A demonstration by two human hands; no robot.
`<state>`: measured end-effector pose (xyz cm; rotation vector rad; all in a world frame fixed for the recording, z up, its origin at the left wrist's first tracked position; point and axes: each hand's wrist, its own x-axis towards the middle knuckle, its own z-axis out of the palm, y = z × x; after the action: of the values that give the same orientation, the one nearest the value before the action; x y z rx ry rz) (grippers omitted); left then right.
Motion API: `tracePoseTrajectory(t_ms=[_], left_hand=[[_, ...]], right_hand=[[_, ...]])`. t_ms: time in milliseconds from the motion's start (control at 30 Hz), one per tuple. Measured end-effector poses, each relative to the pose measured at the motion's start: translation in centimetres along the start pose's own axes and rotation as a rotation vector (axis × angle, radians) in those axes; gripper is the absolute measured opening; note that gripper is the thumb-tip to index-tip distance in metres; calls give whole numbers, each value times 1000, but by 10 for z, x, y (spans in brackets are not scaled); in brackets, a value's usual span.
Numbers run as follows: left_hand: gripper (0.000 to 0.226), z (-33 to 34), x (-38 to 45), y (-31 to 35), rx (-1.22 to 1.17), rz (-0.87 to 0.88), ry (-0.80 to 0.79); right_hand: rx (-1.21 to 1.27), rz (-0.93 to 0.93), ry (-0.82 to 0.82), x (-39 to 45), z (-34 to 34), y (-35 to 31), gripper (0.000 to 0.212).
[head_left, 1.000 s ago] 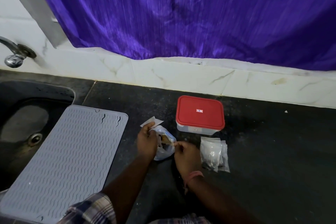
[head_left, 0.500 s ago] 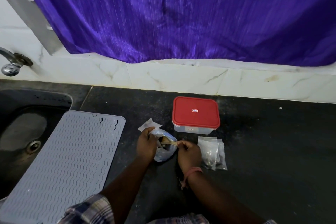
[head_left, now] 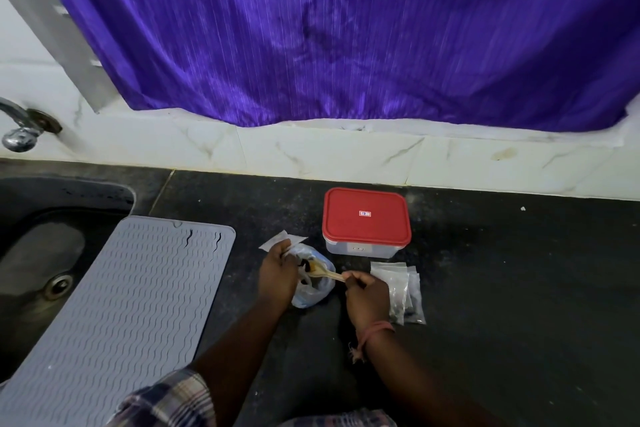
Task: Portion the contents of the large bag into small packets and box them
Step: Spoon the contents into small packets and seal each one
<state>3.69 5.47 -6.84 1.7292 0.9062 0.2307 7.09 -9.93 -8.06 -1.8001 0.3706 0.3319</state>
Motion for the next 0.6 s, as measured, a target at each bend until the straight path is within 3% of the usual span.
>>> tracePoseTrajectory(t_ms=[133, 433, 600], left_hand=[[41, -4, -3, 0, 5, -24, -10], [42, -3, -10, -4, 23, 37, -19], [43, -2, -11, -8, -112, 28, -68]], right_hand=[[-93, -20, 17, -3, -3, -1, 13], [-694, -509, -12, -21, -4, -8, 17], [-695, -475, -17, -22, -3, -2, 20]])
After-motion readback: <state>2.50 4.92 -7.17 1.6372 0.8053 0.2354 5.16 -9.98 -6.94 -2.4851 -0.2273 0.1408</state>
